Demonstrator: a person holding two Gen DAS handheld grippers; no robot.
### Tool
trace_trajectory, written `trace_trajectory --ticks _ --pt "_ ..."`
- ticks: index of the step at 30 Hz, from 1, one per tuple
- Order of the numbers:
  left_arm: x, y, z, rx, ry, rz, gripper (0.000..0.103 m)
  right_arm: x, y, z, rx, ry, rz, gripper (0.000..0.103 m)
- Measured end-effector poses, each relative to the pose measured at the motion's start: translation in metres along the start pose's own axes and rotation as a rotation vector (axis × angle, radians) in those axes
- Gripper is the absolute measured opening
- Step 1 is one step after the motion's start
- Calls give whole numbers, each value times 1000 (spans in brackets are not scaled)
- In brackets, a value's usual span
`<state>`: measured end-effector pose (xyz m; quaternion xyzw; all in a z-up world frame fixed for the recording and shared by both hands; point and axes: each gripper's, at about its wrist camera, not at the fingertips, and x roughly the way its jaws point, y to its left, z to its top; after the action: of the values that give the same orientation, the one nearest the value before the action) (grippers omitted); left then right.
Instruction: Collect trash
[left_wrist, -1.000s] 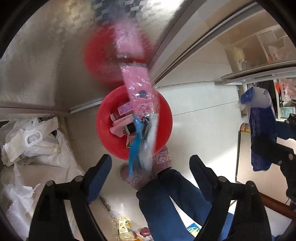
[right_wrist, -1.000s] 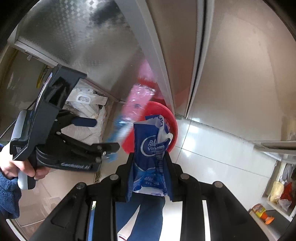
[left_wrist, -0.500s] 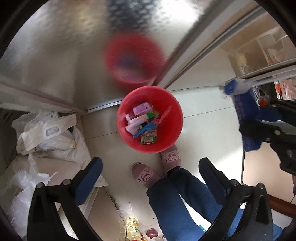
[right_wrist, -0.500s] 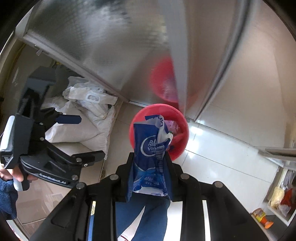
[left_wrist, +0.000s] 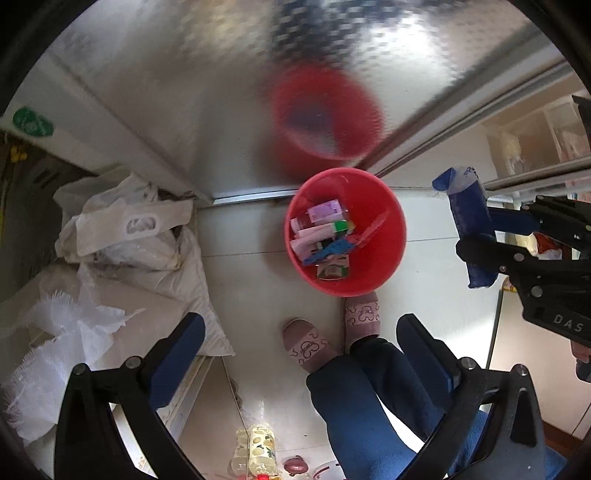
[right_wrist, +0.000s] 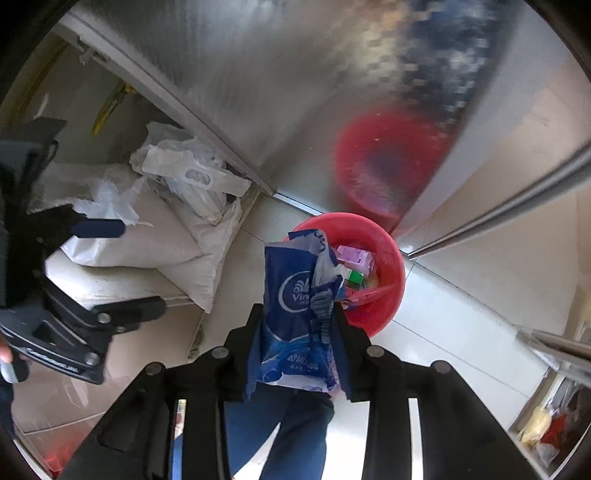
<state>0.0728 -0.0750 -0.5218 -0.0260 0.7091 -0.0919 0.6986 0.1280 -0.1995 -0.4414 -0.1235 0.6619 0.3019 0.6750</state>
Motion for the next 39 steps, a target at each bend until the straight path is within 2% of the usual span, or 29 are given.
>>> trace_trajectory --ticks 2,3,4,6,7,13,18,19,23,29,34,39 --pt "0 4 -1 -7 1 -9 103 2 2 2 -13 7 -23 40" --pt "1 4 -1 -7 1 -8 103 5 2 3 -16 8 -40 46" --pt "1 6 -2 -7 1 -7 103 8 2 3 -14 13 -44 57" --pt "2 7 -2 -8 2 -9 103 13 -1 4 3 31 -27 73" --pt "2 7 -2 -9 4 -10 103 15 -3 3 13 42 -26 77" --pt "-7 5 -4 -20 -13 -10 103 16 -6 0 57 74 -35 83" --pt "-31 0 -11 -25 -41 0 103 -5 4 -1 41 60 -17 85" --pt "-40 -3 -13 -27 -49 7 103 -12 7 -1 35 53 -16 89" --pt "-85 -14 -21 -44 -92 33 103 -55 20 -1 5 21 -13 92" --pt "-188 -38 -38 -76 -201 43 103 -152 40 -7 -13 -55 -13 102" --pt "-267 -56 -58 -117 -303 57 103 -235 60 -15 -53 -161 -31 103" --pt "-335 -66 -79 -132 -405 70 103 -299 79 -20 -91 -250 -34 103"
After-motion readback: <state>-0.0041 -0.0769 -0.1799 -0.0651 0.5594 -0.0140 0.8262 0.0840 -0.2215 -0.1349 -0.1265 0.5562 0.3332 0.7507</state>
